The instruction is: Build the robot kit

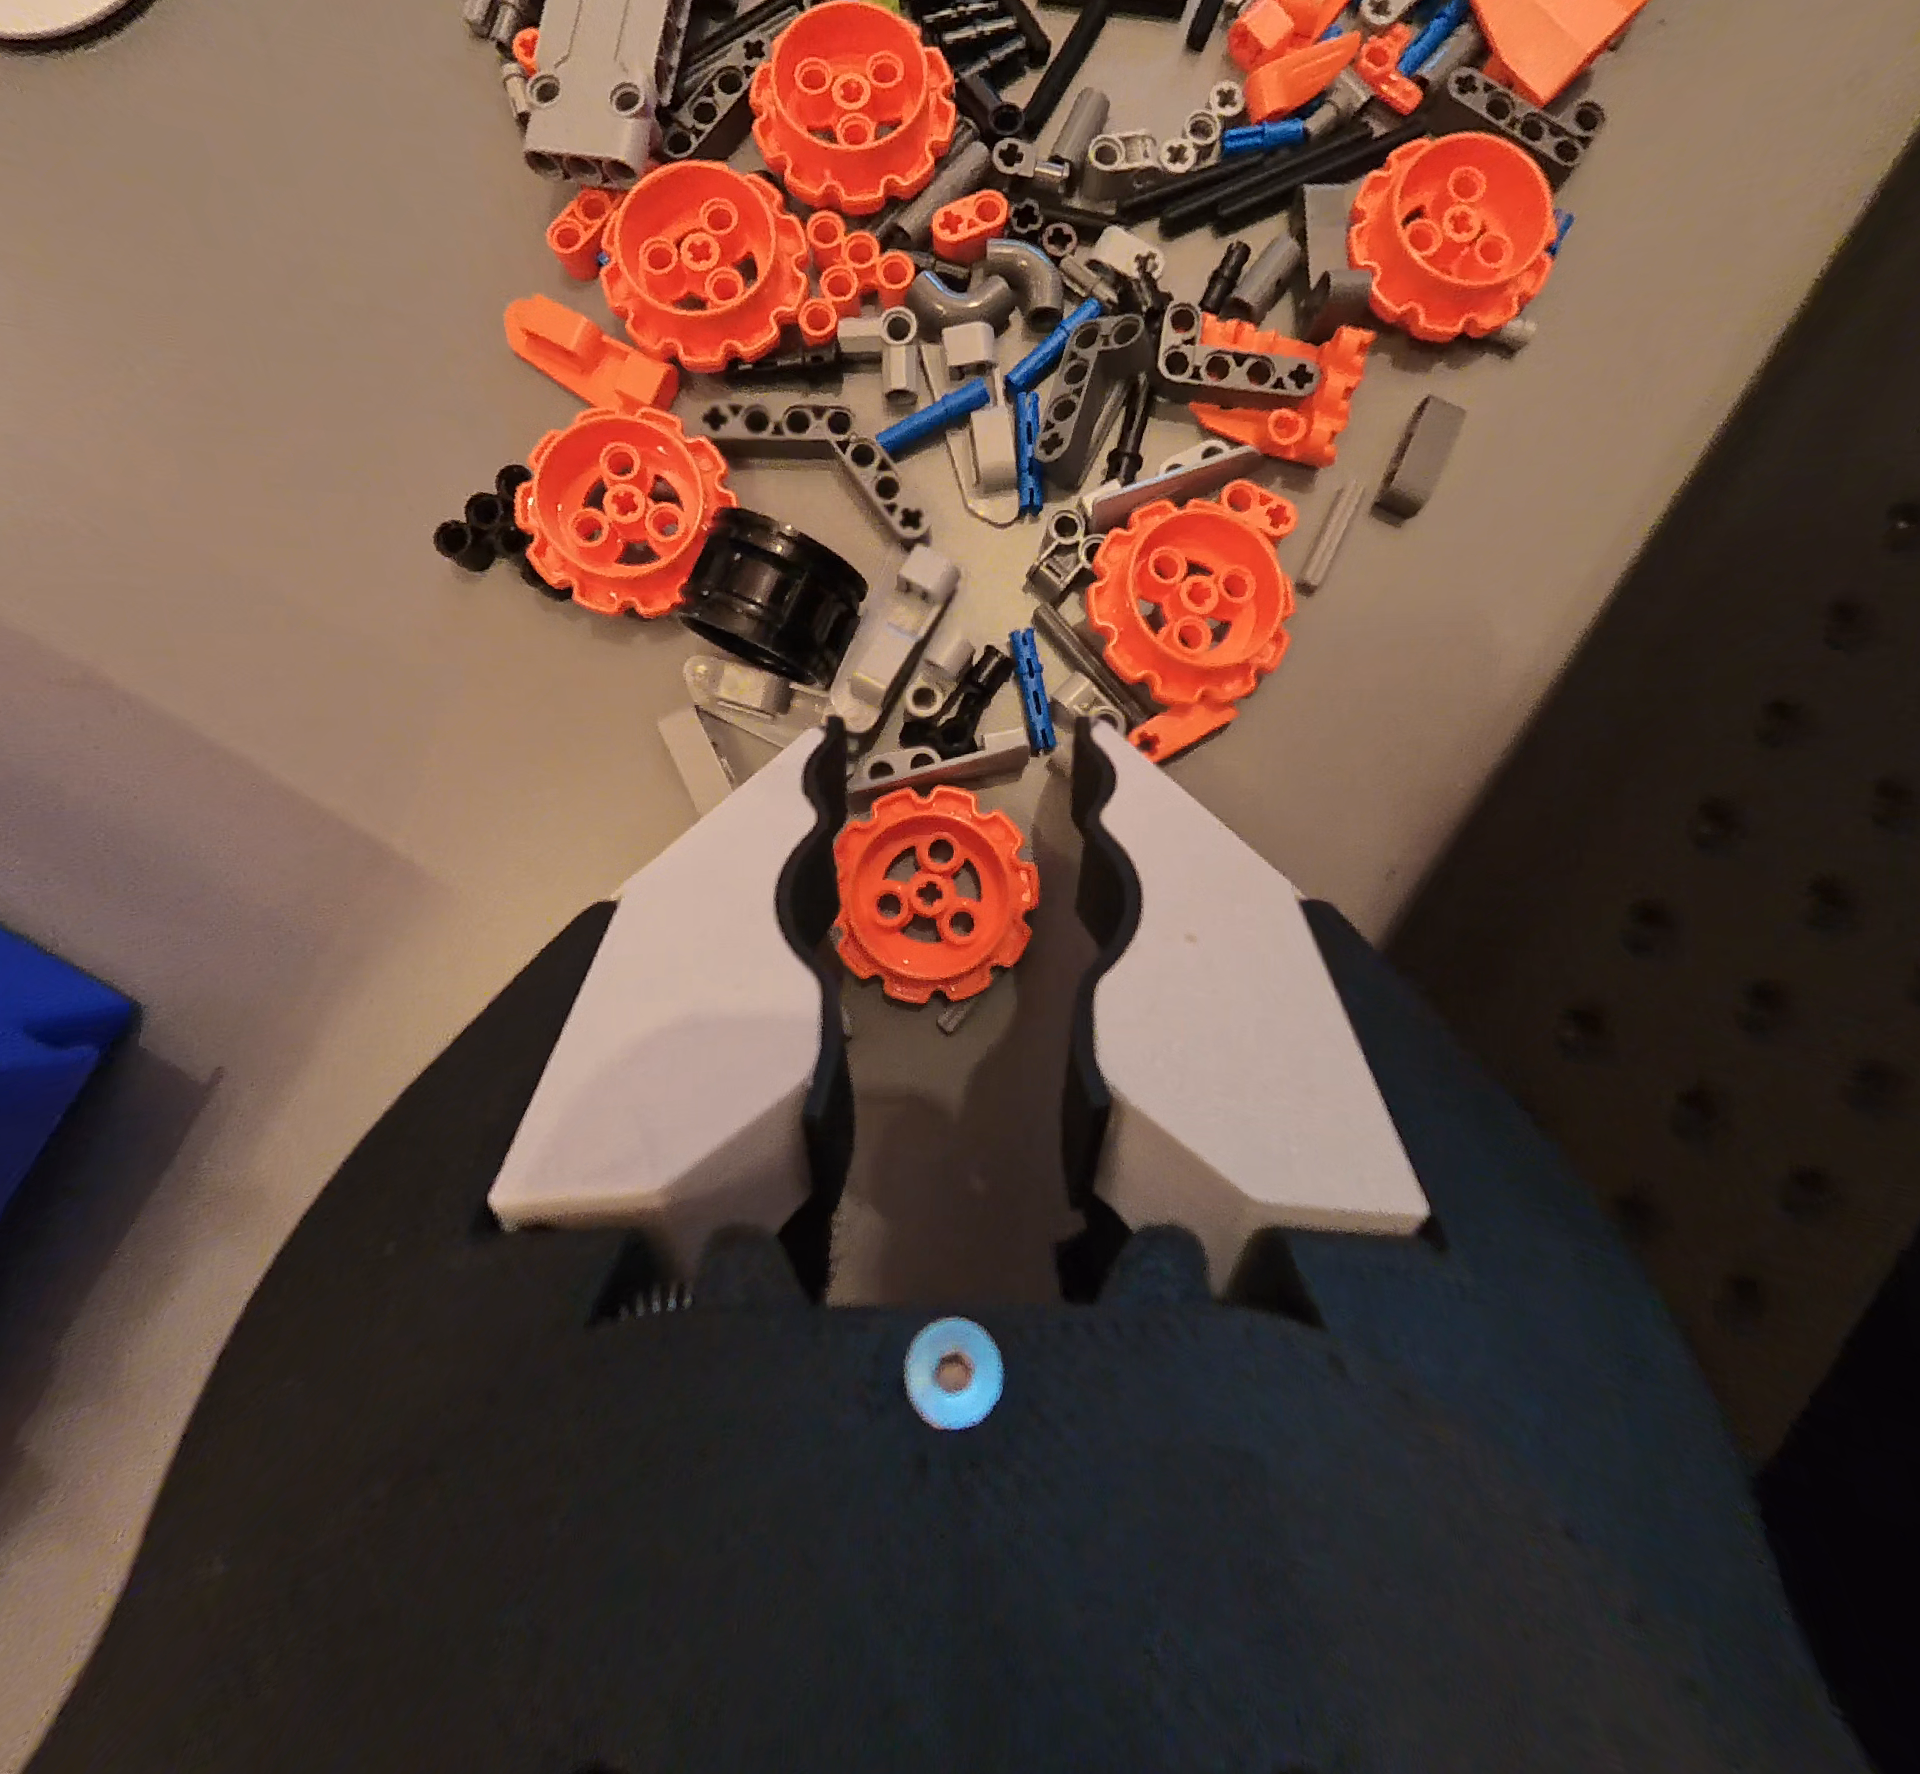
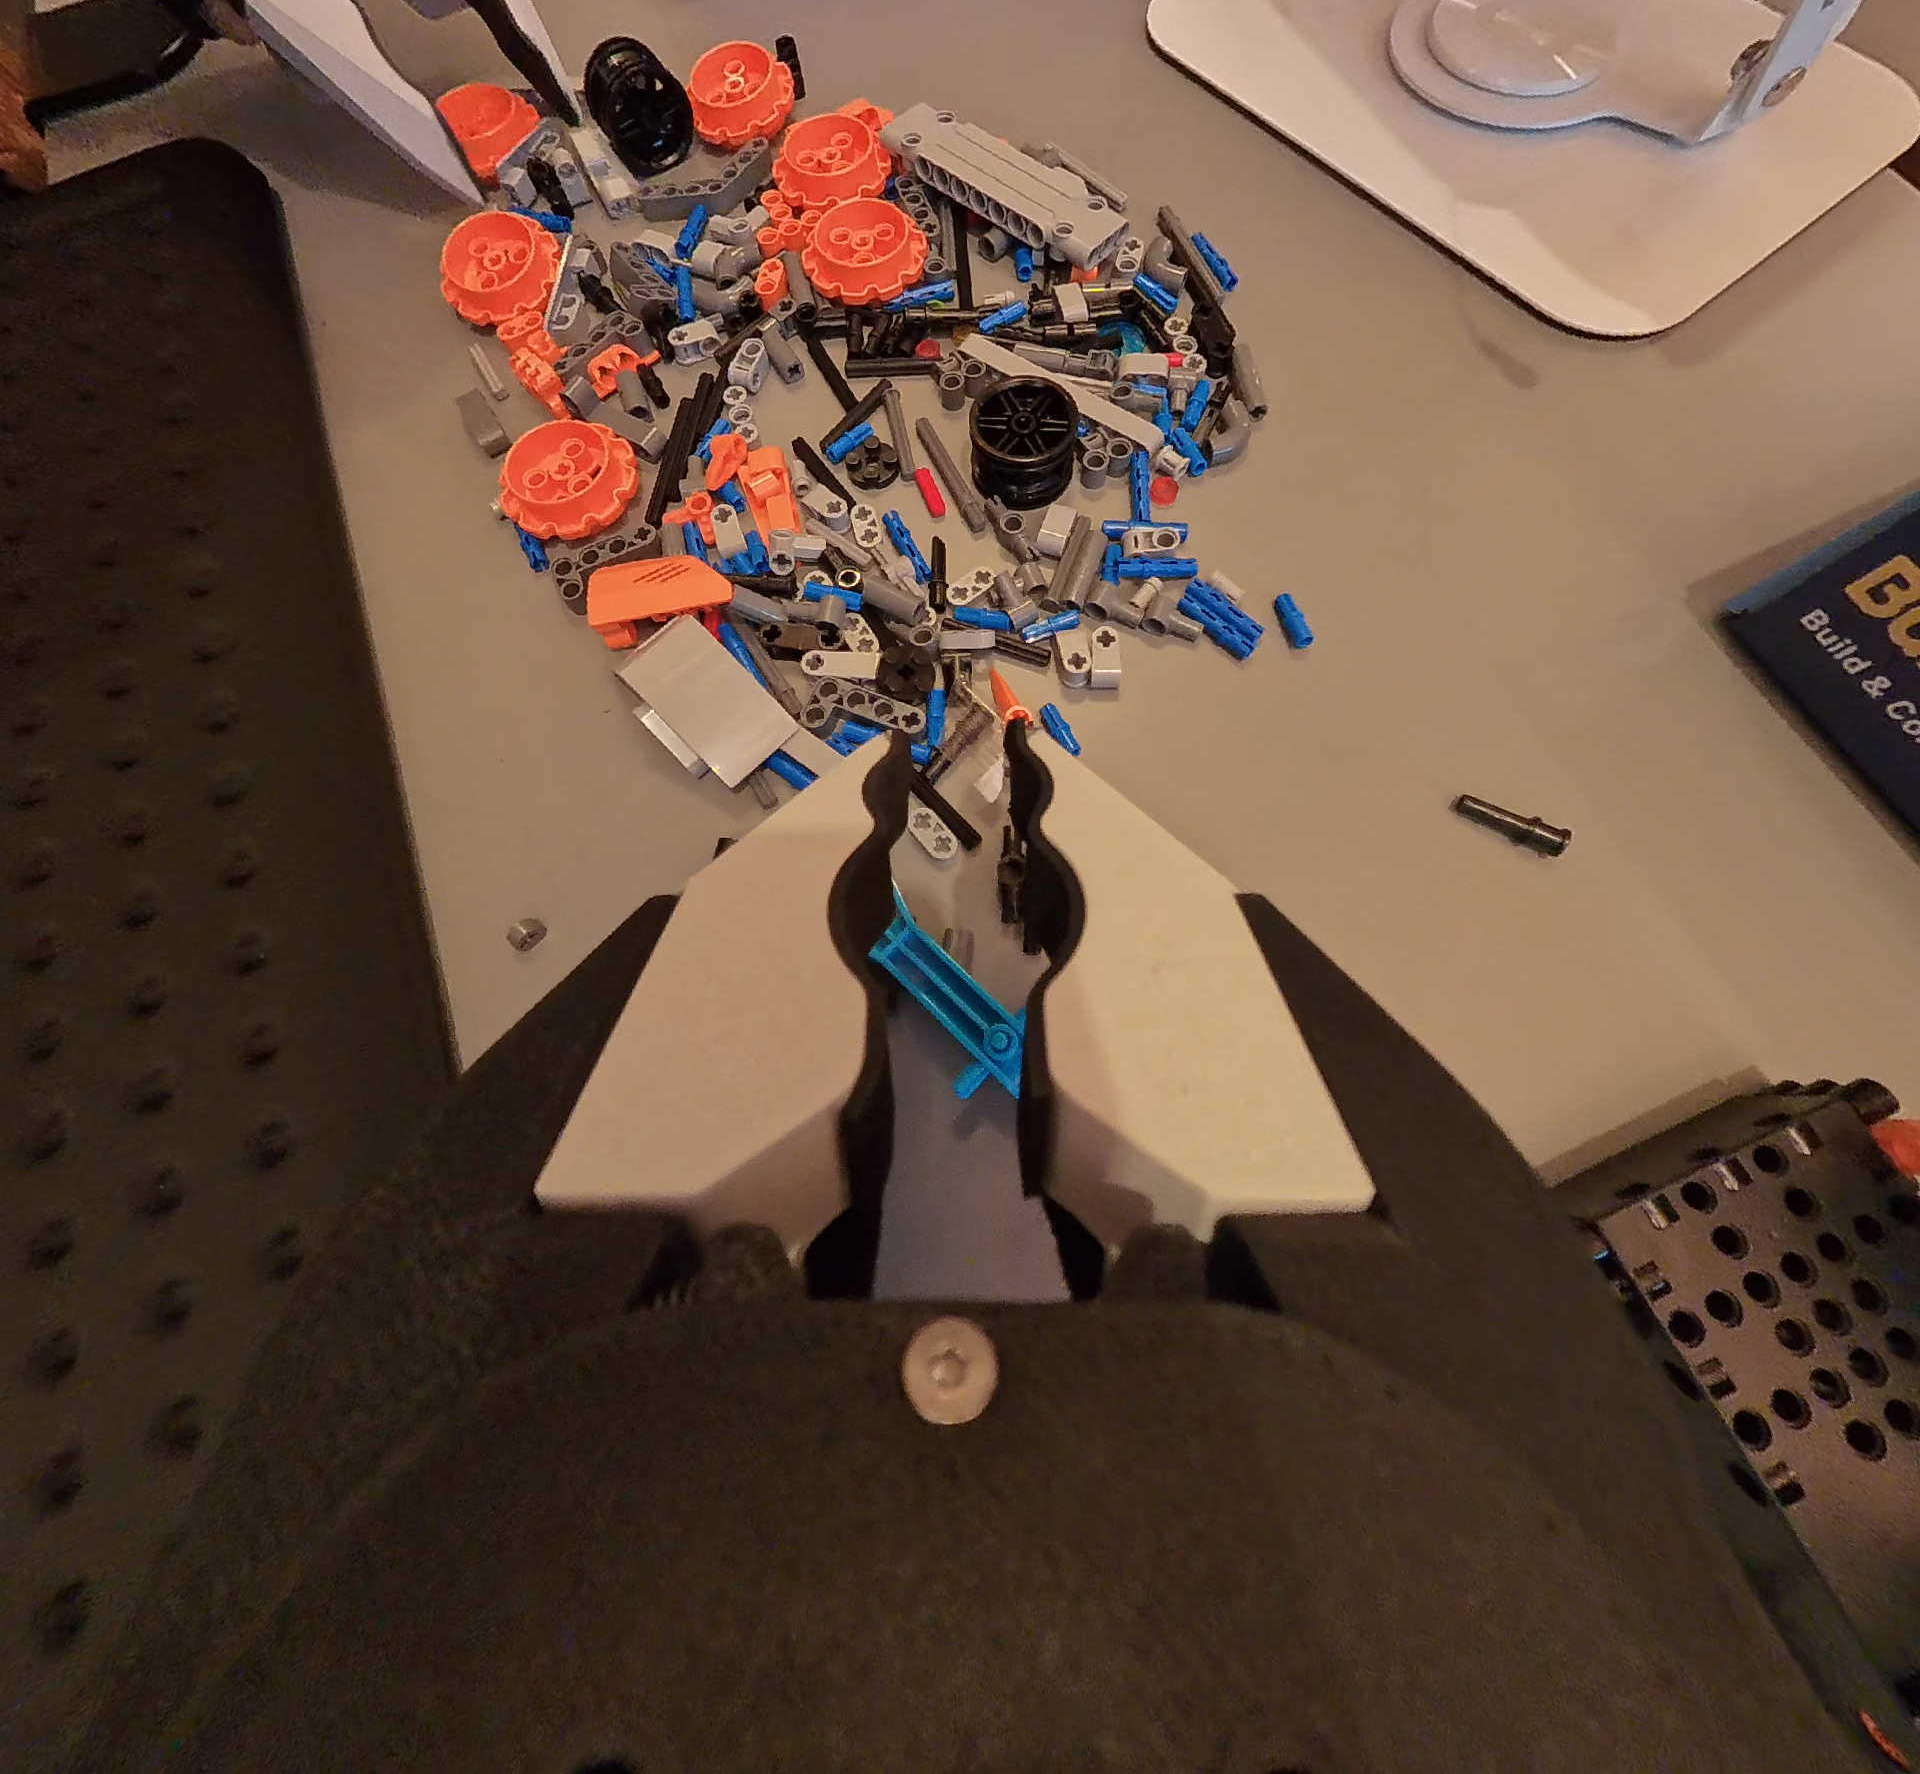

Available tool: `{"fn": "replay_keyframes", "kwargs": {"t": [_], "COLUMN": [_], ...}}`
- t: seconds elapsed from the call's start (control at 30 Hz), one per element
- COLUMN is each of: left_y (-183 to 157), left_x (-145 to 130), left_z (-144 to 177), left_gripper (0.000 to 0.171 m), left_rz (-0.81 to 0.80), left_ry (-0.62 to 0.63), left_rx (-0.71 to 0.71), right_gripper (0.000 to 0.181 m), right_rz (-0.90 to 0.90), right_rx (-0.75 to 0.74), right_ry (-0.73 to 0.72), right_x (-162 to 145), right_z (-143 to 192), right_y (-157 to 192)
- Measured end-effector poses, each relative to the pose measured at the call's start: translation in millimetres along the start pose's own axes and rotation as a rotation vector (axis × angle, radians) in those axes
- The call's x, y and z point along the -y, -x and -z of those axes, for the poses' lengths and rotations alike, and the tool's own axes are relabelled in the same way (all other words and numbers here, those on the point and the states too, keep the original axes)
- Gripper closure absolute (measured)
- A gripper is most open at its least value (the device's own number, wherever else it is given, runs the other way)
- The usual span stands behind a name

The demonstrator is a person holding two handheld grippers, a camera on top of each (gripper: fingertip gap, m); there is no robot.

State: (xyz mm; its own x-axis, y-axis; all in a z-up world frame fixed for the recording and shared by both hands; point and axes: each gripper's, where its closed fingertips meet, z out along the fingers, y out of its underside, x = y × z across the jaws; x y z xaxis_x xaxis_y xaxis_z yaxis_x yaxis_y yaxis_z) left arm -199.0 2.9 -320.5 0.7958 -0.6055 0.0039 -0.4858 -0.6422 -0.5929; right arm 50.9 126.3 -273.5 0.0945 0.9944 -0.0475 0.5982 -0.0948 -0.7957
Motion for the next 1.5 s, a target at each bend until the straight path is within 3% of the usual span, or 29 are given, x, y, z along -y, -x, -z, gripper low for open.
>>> {"fn": "replay_keyframes", "kwargs": {"t": [0.2,0.3,0.5,0.67,0.73,1.03,1.13,1.23,1.5], "left_y": [5.9,1.8,4.5,7.4,8.1,5.9,-0.5,-22.8,-84.2], "left_x": [-1.5,-3.1,-3.9,-6.8,-6.3,-3.8,14.1,50.0,123.2], "left_z": [4.5,2.7,3.6,3.2,3.9,7.5,17.8,36.8,64.7], "left_gripper": [0.130,0.128,0.144,0.145,0.165,0.165,0.165,0.165,0.165], "left_rz": [0.000,0.025,0.061,0.054,0.032,-0.020,-0.079,-0.284,-0.722], "left_ry": [0.025,0.029,0.023,0.010,-0.007,-0.086,-0.190,-0.353,-0.573], "left_rx": [0.102,0.088,0.102,0.113,0.125,0.124,0.116,0.151,0.282], "right_gripper": [0.165,0.165,0.165,0.165,0.165,0.165,0.165,0.165,0.163], "right_rz": [0.006,0.012,0.019,0.025,0.028,0.042,0.048,0.017,-0.275], "right_rx": [0.001,0.005,0.007,0.009,0.010,0.027,0.029,0.089,0.520], "right_ry": [-0.010,-0.011,-0.018,-0.023,-0.026,-0.035,-0.058,-0.146,-0.416], "right_x": [2.1,2.9,4.5,5.9,6.7,11.2,20.3,46.9,129.8], "right_z": [1.8,1.6,2.8,3.6,3.9,1.4,0.8,-3.1,-31.1], "right_y": [1.4,3.1,5.4,6.6,7.5,14.5,20.0,41.4,116.9]}}
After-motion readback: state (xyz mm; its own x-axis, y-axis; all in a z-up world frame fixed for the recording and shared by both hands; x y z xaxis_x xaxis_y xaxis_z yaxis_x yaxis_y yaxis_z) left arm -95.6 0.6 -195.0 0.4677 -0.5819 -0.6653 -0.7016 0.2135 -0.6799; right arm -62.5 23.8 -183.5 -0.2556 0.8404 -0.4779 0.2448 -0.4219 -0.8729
